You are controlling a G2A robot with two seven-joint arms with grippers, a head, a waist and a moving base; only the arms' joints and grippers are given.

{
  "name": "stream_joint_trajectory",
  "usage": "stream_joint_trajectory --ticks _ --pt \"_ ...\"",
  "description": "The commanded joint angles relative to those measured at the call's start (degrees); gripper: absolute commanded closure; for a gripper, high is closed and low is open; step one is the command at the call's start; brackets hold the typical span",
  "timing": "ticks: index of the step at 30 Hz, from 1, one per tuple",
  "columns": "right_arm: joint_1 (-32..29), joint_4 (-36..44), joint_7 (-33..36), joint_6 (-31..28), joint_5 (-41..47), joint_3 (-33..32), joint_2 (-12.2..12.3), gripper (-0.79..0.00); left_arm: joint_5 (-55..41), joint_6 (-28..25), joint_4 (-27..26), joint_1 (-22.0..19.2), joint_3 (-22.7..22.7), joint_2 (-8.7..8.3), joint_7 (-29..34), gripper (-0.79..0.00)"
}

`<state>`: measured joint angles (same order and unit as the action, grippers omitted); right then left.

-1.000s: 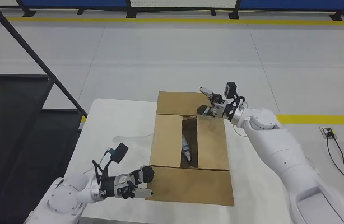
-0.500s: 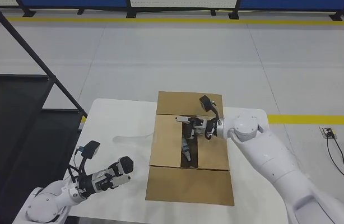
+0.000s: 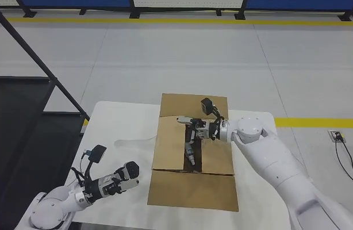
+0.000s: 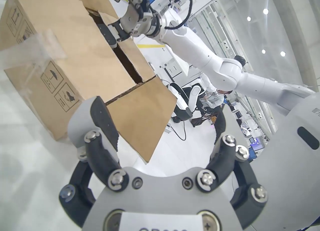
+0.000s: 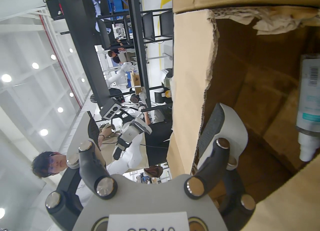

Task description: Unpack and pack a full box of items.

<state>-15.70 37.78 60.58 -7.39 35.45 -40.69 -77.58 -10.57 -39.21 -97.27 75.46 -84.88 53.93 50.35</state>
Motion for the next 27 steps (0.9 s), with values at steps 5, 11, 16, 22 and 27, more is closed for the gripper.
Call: stream_joint_trajectory --ticks 5,11,16,22,27 --pt "1.3 -1.2 2.1 3.2 6.2 -2.2 -1.0 -0.785 4.6 4.4 -1.1 -1.0 1.5 0.18 -2.6 -0.785" --pt "2.9 -3.3 4.2 6.1 9.4 -2.5 -2.6 -0.785 21.0 11.6 -4.9 -1.1 3.9 0.76 -12.0 -0.785" --pt "4.2 -6.0 6.1 6.7 11.5 -2.3 -4.2 -0.785 31.2 15.7 -6.9 -1.4 7.2 1.25 -16.0 -0.785" --pt "5.2 -8.4 9.5 5.9 14.3 -2.7 -6.0 -0.785 40.8 21.9 -6.9 -3.0 11.7 2.21 -22.4 -0.785" --pt "6.0 -11.0 13.1 6.4 16.8 -3.1 -7.4 -0.785 44.3 25.1 -6.1 -4.4 14.5 3.03 -26.7 -0.785"
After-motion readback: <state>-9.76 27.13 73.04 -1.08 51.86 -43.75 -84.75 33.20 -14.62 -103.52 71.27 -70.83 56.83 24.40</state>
